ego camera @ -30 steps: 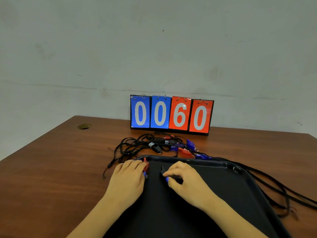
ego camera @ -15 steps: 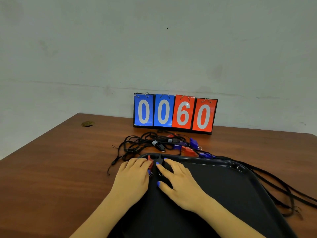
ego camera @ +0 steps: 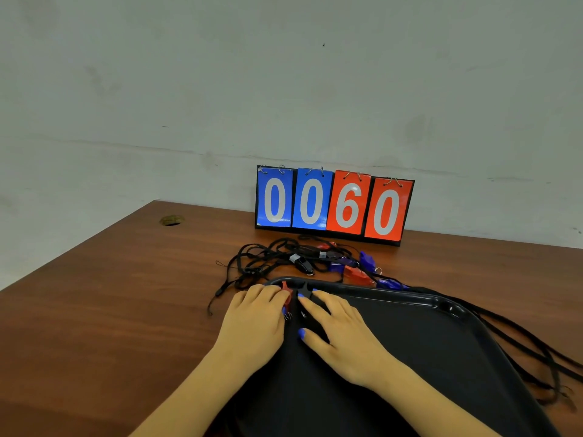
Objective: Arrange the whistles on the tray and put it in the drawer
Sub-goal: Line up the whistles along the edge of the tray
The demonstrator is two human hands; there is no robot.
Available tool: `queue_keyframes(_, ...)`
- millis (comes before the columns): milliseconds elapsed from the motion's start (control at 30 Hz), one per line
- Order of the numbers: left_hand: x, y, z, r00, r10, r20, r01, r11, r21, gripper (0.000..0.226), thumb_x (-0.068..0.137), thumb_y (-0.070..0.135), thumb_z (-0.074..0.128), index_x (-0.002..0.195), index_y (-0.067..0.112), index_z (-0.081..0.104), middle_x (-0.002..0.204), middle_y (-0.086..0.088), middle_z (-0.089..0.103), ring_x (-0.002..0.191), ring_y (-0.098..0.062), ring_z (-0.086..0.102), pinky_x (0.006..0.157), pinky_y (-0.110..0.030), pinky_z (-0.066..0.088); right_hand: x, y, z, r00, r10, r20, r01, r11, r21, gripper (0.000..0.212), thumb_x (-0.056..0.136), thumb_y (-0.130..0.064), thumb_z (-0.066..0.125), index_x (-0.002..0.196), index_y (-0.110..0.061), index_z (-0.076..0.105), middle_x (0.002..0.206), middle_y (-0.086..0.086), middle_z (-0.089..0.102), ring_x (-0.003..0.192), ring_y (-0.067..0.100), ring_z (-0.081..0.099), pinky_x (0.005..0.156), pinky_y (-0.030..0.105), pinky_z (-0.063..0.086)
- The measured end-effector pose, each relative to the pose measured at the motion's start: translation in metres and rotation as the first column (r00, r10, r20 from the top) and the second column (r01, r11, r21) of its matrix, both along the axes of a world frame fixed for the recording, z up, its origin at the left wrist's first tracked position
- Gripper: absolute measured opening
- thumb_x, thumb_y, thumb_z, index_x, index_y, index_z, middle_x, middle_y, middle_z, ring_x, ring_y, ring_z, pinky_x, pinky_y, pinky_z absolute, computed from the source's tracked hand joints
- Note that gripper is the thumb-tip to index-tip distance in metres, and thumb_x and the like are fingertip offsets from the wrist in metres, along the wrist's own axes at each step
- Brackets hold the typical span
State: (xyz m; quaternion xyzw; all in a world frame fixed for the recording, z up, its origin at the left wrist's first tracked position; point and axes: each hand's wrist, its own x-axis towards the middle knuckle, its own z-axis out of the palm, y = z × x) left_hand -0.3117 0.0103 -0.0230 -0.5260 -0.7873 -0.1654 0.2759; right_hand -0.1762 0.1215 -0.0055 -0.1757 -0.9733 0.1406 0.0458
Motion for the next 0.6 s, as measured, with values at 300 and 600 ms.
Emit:
queue_keyframes(300,-0.0015,0.0000,-0.0014,1.000,-0.001,-0.001,0.001,1.000,0.000,0.044,0.050,0.024,0.084,0.092,0.020,0.073,0.089,0.004,0.072,0.084,-0.015,0.069,0.066,-0.029,0.055,0.0006,-0.0001,0.0007,1.000,0.007,0.005,-0.007,1.000,0.007,0.058,0.096,-0.046,0.034,0.148,-0.037,0.008,0.157,-0.009,0.005,0.144,0.009,0.003,0.115,0.029,0.006)
queue_keyframes(600,-0.0043,0.0003,-0.0001,0.999,0.026,0.024,-0.026,1.000,-0.012,0.033,0.061,0.030,0.079,0.092,0.023,0.072,0.089,0.007,0.073,0.087,-0.012,0.069,0.069,-0.029,0.055,0.0006,0.0002,0.0028,1.000,0.007,-0.011,-0.008,0.999,-0.036,0.057,0.097,-0.043,0.035,0.147,-0.036,0.009,0.158,-0.011,0.002,0.144,0.006,-0.001,0.114,0.025,0.004)
